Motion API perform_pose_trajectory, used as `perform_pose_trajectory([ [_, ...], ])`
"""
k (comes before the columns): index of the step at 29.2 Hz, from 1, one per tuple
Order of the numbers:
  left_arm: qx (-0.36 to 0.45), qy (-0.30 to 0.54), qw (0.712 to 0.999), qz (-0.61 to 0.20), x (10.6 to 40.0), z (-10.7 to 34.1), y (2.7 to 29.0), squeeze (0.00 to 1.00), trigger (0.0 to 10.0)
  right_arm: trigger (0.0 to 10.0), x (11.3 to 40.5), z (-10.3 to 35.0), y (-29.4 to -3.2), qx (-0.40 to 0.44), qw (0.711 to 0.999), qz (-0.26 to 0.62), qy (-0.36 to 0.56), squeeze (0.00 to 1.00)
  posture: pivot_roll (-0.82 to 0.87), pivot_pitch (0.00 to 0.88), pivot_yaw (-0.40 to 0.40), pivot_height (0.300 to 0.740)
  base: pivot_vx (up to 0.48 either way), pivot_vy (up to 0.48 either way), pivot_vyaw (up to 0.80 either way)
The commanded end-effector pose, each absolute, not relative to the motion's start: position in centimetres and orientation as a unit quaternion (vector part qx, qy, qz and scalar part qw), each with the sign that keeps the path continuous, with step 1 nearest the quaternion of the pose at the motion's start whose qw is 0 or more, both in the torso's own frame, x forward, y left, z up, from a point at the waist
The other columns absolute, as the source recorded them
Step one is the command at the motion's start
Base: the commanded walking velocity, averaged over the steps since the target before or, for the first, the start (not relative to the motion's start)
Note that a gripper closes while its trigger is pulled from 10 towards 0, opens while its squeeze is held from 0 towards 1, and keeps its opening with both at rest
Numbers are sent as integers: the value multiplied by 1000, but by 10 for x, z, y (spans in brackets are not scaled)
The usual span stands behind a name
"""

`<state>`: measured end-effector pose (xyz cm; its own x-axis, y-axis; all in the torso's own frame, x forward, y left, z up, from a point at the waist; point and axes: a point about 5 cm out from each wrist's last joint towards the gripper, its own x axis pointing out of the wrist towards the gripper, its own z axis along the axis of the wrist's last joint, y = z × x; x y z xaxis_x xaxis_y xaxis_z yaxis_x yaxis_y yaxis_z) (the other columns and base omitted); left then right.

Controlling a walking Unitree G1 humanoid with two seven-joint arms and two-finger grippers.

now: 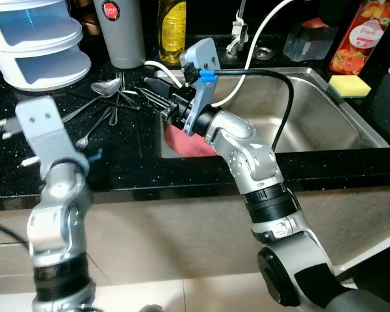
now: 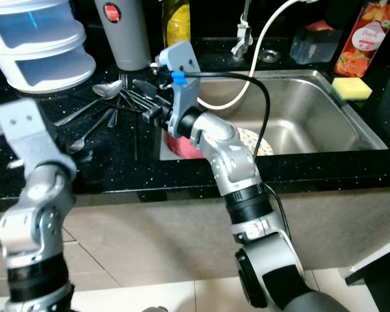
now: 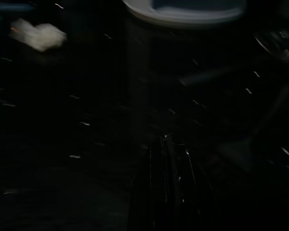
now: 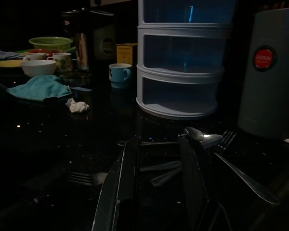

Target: Kitchen organization

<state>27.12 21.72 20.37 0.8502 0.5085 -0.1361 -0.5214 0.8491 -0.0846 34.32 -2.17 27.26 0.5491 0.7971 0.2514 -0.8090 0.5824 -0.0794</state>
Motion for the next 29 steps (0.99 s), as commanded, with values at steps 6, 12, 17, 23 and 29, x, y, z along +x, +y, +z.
perform_pose_trajectory([
  [6, -70, 58, 950, 299, 261, 200, 222, 0, 10000, 10000, 343, 274, -16, 25, 875, 464, -137, 0, 267, 0, -15, 740, 0, 0, 0],
  [12, -74, 62, 948, 302, 263, 198, 223, 0, 10000, 10000, 342, 273, -16, 21, 874, 467, -136, 0, 260, 0, -10, 740, 0, 0, 0],
  [17, -54, 73, 949, 302, 264, 195, 224, 0, 10000, 10000, 341, 273, -16, 23, 875, 464, -137, 0, 245, 0, -2, 740, 0, 0, 0],
  [23, -64, 60, 954, 285, 266, 199, 218, 1000, 10000, 10000, 341, 269, -19, 22, 876, 463, -132, 0, 239, 0, -8, 740, 0, 0, 0],
  [29, -60, 68, 953, 290, 265, 196, 220, 1000, 10000, 10000, 340, 271, -16, 21, 874, 467, -135, 0, 231, 0, 0, 740, 0, 0, 0],
])
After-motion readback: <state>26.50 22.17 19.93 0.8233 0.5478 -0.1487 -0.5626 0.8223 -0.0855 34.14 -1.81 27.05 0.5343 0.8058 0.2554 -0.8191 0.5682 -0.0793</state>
